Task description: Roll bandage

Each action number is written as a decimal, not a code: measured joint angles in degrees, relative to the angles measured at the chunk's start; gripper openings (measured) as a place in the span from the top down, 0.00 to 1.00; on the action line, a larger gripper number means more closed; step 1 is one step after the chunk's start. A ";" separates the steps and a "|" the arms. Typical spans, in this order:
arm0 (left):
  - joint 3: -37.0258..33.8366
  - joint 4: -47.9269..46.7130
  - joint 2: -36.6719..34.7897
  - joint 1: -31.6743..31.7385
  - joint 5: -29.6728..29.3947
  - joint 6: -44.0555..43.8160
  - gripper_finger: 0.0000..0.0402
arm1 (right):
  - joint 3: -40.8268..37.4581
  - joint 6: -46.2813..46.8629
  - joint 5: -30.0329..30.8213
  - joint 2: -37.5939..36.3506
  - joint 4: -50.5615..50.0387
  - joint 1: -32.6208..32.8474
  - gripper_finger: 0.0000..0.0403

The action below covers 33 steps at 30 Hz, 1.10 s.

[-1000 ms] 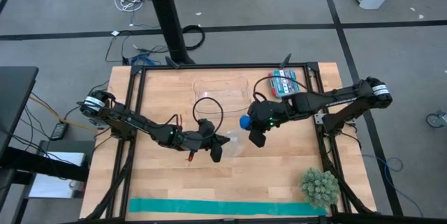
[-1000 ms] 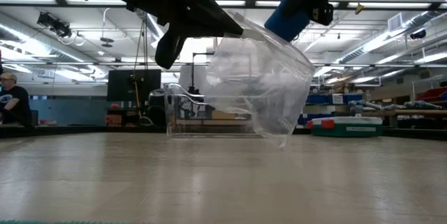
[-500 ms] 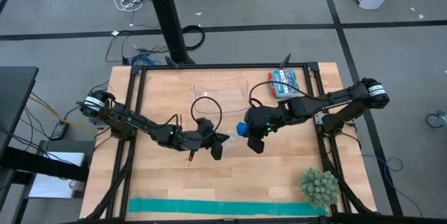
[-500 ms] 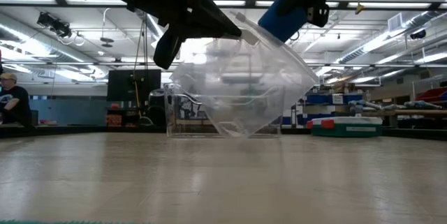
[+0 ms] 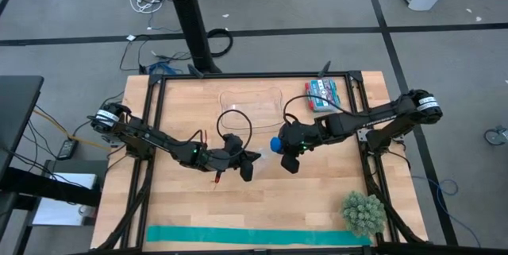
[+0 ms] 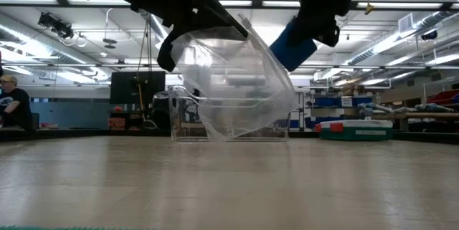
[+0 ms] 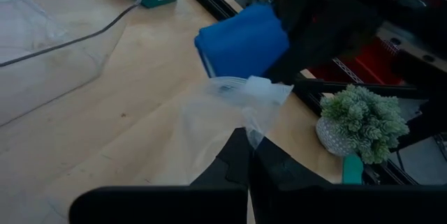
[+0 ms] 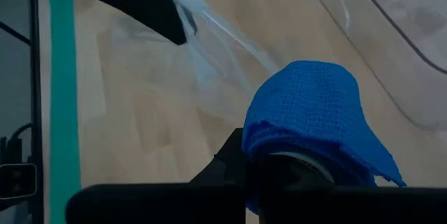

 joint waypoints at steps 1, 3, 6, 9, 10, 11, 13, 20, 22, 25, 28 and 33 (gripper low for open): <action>0.00 0.00 0.00 0.00 0.00 0.01 1.00 | -0.54 0.00 -0.22 0.00 1.01 -0.16 0.99; 0.00 0.00 0.00 0.00 0.00 0.02 1.00 | -1.01 0.00 -0.59 0.00 1.99 -0.38 0.99; 0.00 -0.02 0.00 0.00 0.02 0.01 1.00 | -1.01 0.03 0.64 0.00 2.32 -0.84 0.99; 0.00 -0.02 0.00 0.00 0.03 -0.01 1.00 | -1.01 0.04 0.74 -0.11 2.89 -1.61 0.99; 0.00 -0.02 0.00 0.00 0.04 -0.01 1.00 | -1.01 -0.02 0.38 -0.13 2.98 -1.86 0.99; 0.00 -0.02 0.00 0.00 0.07 -0.01 1.00 | -1.01 -0.18 0.29 -0.11 2.89 -2.01 0.99; 0.00 -0.04 0.00 0.00 0.13 -0.01 1.00 | -1.01 -0.42 0.24 -0.09 2.78 -2.32 0.99; 0.00 -0.10 0.00 0.00 0.39 -0.01 1.00 | -1.01 -0.20 -0.03 -1.09 2.28 -3.95 0.99; 0.00 -0.28 0.00 0.00 0.39 -0.01 1.00 | -1.01 -0.20 -0.55 -1.07 2.27 -4.27 0.99; 0.00 -0.24 0.00 0.00 0.39 -0.01 1.00 | -1.01 0.05 -0.84 -1.07 2.29 -4.56 0.99; 0.00 -0.39 0.00 0.00 0.39 -0.01 1.00 | -1.00 0.34 -1.53 -1.07 2.61 -4.58 0.99; 0.00 -0.52 0.00 0.00 0.39 -0.03 1.00 | 1.27 1.60 -2.72 -1.78 1.38 -4.54 0.99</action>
